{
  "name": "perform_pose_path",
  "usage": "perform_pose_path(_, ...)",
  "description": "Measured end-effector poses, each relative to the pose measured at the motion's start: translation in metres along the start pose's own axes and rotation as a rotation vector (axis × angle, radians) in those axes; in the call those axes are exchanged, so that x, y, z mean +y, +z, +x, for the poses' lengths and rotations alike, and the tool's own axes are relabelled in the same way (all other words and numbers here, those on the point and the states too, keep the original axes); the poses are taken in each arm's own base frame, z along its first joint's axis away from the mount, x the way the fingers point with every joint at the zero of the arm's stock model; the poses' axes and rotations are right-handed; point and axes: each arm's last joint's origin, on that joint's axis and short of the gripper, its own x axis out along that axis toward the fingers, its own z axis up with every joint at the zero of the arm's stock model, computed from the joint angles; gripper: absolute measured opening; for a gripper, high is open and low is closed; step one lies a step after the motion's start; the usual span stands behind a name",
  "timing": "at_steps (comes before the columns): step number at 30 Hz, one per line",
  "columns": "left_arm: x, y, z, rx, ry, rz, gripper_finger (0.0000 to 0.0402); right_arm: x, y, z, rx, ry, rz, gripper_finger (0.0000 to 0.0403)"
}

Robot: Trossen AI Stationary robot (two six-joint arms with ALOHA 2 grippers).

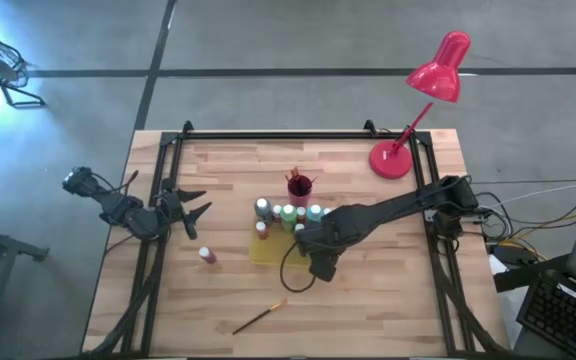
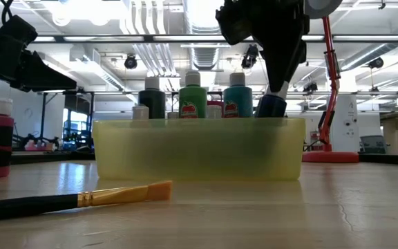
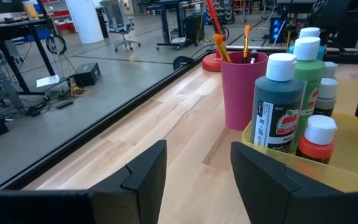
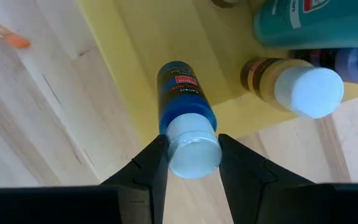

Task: Pick & Place Paint Supplies
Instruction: Put the small blue paint bottle into the yellow bin

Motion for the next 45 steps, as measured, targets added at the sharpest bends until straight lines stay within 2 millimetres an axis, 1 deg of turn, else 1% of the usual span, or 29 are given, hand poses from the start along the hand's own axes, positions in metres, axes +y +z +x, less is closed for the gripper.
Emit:
perform_pose_path(25,0.0,0.0,0.0,0.0,-0.001,-0.001,0.0184,0.003,-0.006,0.004,0.016,-0.014,-0.018,0.0112)
perform_pose_path(28,0.0,0.0,0.0,0.0,-0.001,-0.001,0.0184,0.003,-0.005,0.007,0.025,-0.025,-0.02,0.0112)
perform_pose_path(31,0.0,0.0,0.0,0.0,-0.001,-0.001,0.0184,0.005,-0.004,0.017,0.054,-0.037,-0.03,0.0112)
perform_pose_path(35,0.0,0.0,0.0,0.0,-0.001,0.0,0.0184,0.006,-0.003,0.023,0.082,-0.037,-0.046,0.0112)
perform_pose_path(45,0.0,0.0,0.0,0.0,0.0,0.0,0.0184,0.005,-0.005,0.017,0.083,-0.011,-0.027,0.0115)
